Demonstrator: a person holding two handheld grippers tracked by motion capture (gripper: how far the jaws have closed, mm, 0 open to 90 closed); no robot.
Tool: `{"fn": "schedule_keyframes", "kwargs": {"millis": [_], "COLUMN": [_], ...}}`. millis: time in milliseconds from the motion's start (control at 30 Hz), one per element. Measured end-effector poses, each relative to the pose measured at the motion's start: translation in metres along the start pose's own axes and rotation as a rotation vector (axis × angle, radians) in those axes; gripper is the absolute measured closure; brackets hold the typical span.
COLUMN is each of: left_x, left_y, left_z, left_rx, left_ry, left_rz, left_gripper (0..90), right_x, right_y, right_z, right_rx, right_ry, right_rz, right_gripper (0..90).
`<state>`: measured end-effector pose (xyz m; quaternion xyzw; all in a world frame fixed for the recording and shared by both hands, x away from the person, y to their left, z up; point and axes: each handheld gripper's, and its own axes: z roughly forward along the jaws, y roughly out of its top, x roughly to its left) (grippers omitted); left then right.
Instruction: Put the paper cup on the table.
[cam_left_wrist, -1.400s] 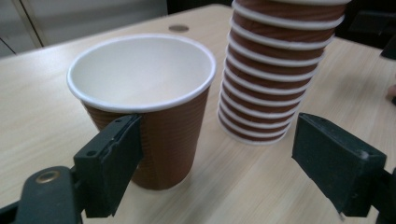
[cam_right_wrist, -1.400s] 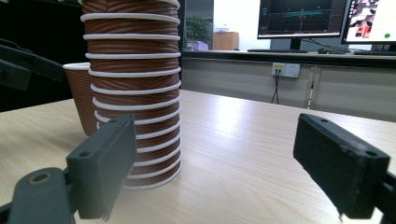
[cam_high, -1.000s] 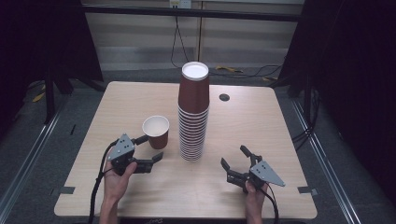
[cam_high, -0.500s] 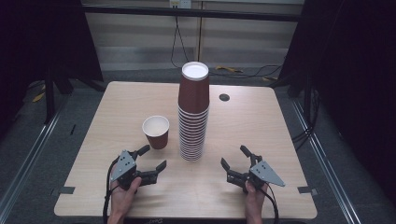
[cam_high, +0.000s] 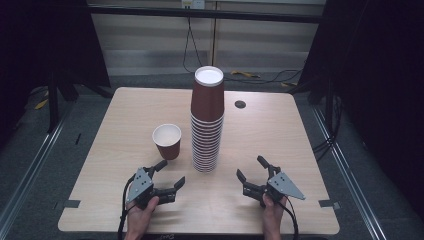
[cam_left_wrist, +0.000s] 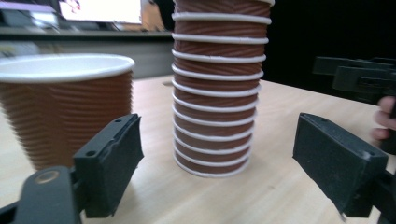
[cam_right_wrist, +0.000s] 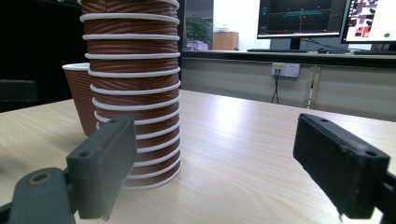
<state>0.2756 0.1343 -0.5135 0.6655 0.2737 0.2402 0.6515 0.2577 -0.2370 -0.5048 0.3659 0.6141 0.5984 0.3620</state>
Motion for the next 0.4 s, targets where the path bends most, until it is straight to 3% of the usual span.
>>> {"fn": "schedule_keyframes", "kwargs": {"millis": [67, 133, 333, 400], "left_x": [-0.0009, 0.0015, 0.0, 0.0002], "left_y": [-0.0019, -0.0011, -0.0012, -0.001], "left_z": [-0.0042, -0.0033, -0.0027, -0.0021], "left_rx": [-0.044, -0.031, -0.03, -0.031], "left_ry": [0.003, -0.03, -0.015, 0.0], "left_rz": [-0.001, 0.028, 0.002, 0.015], "left_gripper": [15.5, 15.0, 15.3, 15.3], "right_x": [0.0006, 0.0007, 0.0, 0.0003], "right_y": [0.0, -0.0001, 0.0, 0.0001], "right_z": [-0.0003, -0.0004, 0.0, -0.0001], "right_rx": [0.002, 0.001, 0.003, 0.006], "right_ry": [-0.001, 0.0, -0.011, -0.018], "right_rz": [-0.003, -0.004, 0.006, 0.005], "right_gripper": [13.2, 13.2, 13.2, 13.2]}}
